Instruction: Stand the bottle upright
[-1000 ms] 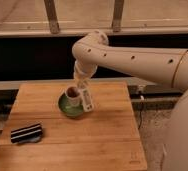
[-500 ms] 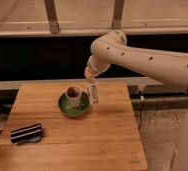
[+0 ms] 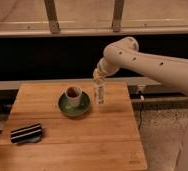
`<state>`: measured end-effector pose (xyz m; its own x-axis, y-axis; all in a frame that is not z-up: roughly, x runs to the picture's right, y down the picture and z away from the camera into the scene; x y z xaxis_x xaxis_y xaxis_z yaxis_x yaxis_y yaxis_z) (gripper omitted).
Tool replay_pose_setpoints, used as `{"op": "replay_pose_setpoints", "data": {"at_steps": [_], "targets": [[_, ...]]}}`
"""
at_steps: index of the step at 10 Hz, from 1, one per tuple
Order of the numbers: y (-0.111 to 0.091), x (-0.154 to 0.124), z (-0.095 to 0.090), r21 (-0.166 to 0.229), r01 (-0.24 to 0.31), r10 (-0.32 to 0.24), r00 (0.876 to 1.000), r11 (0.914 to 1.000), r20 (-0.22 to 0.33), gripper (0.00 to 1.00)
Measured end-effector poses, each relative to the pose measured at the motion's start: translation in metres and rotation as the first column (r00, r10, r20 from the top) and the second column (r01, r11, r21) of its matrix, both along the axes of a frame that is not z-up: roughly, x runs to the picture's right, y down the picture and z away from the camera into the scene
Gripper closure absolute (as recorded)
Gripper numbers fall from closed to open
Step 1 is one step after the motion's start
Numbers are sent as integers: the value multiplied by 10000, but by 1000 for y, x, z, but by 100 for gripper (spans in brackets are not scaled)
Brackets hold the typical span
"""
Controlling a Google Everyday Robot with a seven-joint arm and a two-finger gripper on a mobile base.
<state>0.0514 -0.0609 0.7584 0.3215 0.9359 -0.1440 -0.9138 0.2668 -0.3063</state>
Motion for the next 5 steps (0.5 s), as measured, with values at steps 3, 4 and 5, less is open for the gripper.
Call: {"op": "replay_pose_setpoints", "data": {"at_steps": [3,4,5], "targets": [[9,6,11,86,92,-89,9994,9999,-344,100],[9,14,23,99,59,-53,9986,9999,-520,100],[8,11,27,119,32,-26,9989,9999,-469,100]]}}
